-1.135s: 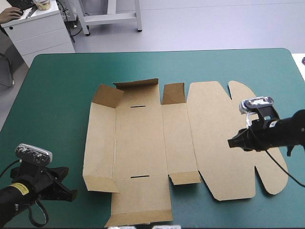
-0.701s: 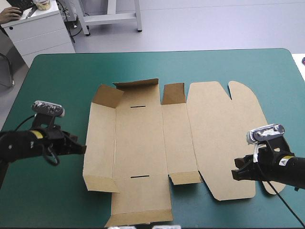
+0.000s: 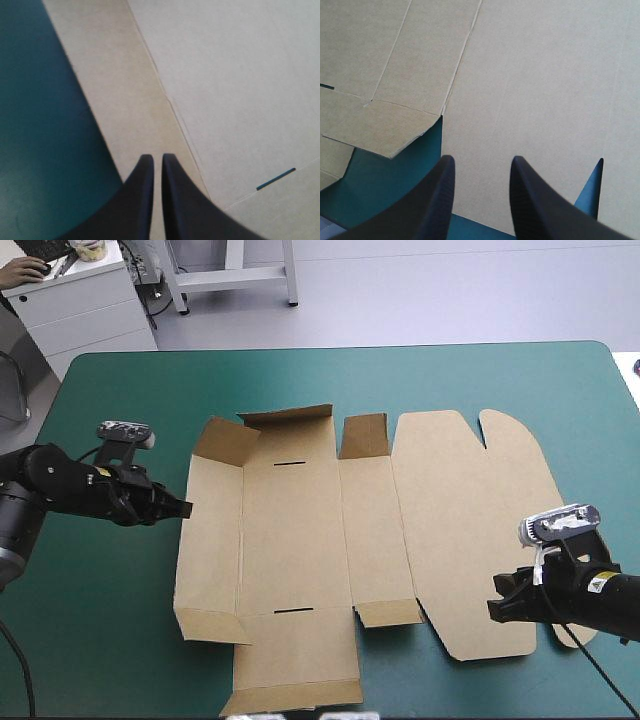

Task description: Fold the box

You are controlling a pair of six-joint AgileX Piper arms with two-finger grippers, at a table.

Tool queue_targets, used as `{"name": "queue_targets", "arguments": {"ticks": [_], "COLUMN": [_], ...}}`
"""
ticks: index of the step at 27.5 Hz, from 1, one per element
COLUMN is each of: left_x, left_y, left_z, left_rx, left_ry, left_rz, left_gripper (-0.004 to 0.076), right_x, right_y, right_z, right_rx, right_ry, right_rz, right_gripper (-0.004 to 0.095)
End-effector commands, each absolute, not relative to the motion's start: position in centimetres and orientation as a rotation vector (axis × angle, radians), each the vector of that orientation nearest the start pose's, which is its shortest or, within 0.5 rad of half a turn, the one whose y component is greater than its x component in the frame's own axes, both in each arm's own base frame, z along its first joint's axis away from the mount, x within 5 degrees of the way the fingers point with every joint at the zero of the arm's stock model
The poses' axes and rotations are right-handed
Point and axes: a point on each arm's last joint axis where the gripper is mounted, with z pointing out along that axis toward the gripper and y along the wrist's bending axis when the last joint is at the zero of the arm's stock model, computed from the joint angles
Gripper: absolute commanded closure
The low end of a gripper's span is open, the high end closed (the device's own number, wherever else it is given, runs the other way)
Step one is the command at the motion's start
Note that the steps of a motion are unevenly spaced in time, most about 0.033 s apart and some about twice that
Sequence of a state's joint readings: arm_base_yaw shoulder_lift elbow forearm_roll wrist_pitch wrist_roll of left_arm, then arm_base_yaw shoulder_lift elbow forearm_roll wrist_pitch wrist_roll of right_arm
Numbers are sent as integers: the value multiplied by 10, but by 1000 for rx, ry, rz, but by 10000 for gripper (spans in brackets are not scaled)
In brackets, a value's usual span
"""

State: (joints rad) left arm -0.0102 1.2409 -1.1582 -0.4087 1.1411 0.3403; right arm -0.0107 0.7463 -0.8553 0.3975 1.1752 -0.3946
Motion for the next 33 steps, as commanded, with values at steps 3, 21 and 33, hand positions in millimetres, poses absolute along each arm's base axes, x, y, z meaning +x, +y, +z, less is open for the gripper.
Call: {"name": "queue_targets", "arguments": {"ticks": [3, 21, 33], "left_x": [234, 234, 243], "left_y": [-1, 2, -24], "left_z": [365, 278, 242], "left_rx": [126, -9, 2], "left_ry": [2534, 2713, 2720], "left_rz": [-542, -723, -891], "left_gripper": [162, -6, -1], "right_x": [113, 115, 115], "right_y": [29, 28, 29], "right_z": [354, 355, 356], "right_rx": [-403, -399, -388], "right_ry": [2362, 2351, 2345], "right_rz": [312, 284, 312], "right_gripper": [576, 576, 576]}}
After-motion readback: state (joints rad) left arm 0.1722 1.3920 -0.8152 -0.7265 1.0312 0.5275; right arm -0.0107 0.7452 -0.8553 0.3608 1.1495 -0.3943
